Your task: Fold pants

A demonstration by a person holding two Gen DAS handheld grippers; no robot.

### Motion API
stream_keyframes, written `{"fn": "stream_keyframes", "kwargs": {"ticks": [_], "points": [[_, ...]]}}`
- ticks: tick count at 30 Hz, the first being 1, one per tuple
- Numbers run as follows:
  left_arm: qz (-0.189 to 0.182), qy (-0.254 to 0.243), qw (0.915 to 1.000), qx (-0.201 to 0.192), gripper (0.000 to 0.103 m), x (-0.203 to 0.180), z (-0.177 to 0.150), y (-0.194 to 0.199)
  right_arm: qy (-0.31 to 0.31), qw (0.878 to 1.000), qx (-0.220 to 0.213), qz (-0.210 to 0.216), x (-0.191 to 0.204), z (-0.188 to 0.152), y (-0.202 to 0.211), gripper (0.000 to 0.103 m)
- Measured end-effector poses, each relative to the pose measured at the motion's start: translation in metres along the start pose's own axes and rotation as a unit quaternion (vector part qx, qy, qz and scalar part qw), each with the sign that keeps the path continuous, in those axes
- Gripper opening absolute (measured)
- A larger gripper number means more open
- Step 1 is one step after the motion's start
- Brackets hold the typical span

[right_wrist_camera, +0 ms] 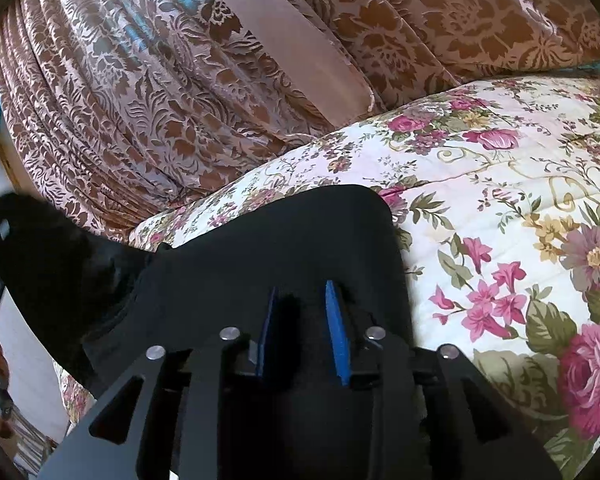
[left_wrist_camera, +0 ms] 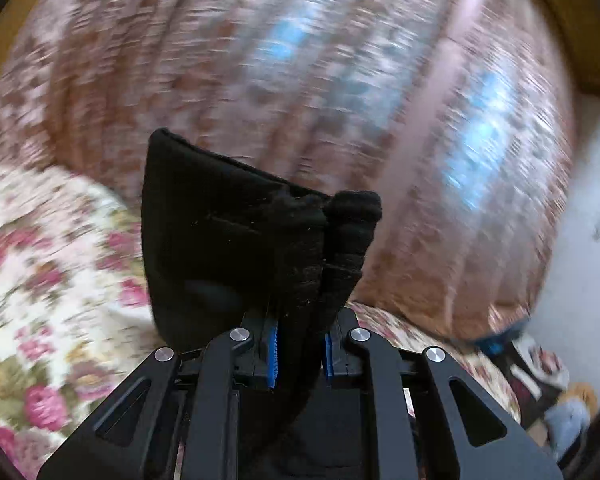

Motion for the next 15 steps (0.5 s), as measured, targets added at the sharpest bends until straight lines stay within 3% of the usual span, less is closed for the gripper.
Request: {"fn": "stream_keyframes", "kwargs": {"ticks": [8, 15], "points": [[-0.062, -0.04, 0.9936, 0.086, 0.015, -0.059, -0.052, -0.048, -0.003, 1.0, -0.006, 0.006, 0.0, -0.001, 0.0, 0.034], [-0.076, -0.06, 0.9794, 0.178, 0.015, -0.085, -0.119, -0.097, -0.01, 1.0, -0.012, 0.013, -0.001, -0.003, 0.002, 0.036]]}}
Point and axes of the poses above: each gripper's, at about its wrist camera, not at the fingertips, and y roughly against the way its jaws point, x to its left, z to its top, the point moved 1 cm from there along -y, roughly the way its jaws point, and after that the axes turned 11 degrees about y, right-handed, at the moved point
